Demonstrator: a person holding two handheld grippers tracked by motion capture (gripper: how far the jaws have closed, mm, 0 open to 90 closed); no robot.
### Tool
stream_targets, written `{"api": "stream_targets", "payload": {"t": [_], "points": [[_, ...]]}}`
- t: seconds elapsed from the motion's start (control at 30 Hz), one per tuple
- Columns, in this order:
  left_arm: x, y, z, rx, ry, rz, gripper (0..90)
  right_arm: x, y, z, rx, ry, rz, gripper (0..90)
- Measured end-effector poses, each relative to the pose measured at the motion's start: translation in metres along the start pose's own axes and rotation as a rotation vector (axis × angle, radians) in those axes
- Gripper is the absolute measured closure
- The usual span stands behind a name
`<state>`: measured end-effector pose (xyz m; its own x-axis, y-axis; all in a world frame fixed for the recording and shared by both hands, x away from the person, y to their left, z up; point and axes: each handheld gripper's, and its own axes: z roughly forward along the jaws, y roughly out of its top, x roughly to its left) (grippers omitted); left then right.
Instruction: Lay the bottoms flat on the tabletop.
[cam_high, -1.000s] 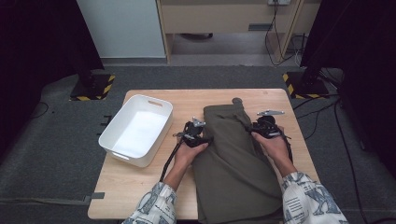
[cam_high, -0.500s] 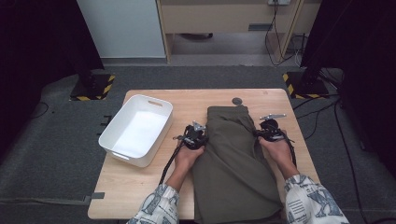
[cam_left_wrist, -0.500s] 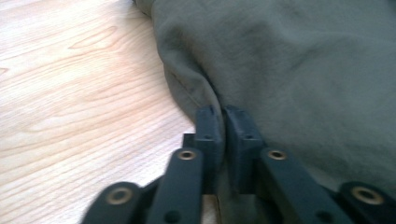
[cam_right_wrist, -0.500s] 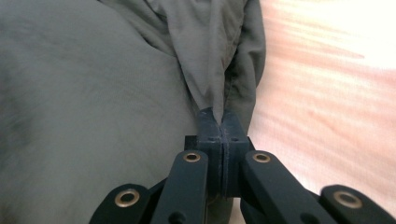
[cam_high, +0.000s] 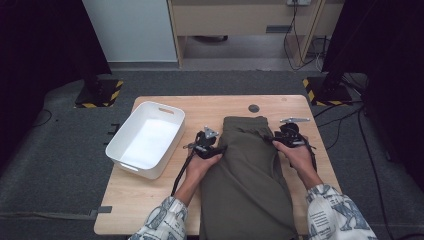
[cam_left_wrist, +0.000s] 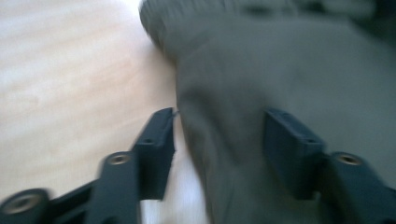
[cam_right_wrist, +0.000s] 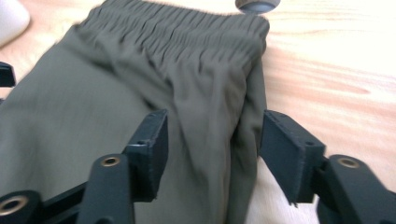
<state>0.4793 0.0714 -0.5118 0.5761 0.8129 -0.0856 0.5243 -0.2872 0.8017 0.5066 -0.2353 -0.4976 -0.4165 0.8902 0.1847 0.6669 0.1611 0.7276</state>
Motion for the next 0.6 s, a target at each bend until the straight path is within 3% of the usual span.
{"api": "stream_targets", "payload": {"t": [0.13,0.27,0.47,0.6], "points": [[0.004,0.012,0.011,-0.015,0.002,-0.024,39.2,-0.001,0.004,0.017,0.035,-0.063,0.005,38.9],[0.004,0.020,0.024,0.002,0.014,-0.021,34.5,-0.002,0.001,0.031,0.078,-0.105,0.008,37.7],[0.009,0.018,0.042,0.062,0.017,-0.042,31.3,-0.001,-0.003,0.040,0.089,-0.130,-0.027,36.5],[0.008,0.013,0.049,0.070,0.014,-0.021,33.9,0.004,-0.004,0.042,0.079,-0.122,-0.057,39.8]]}}
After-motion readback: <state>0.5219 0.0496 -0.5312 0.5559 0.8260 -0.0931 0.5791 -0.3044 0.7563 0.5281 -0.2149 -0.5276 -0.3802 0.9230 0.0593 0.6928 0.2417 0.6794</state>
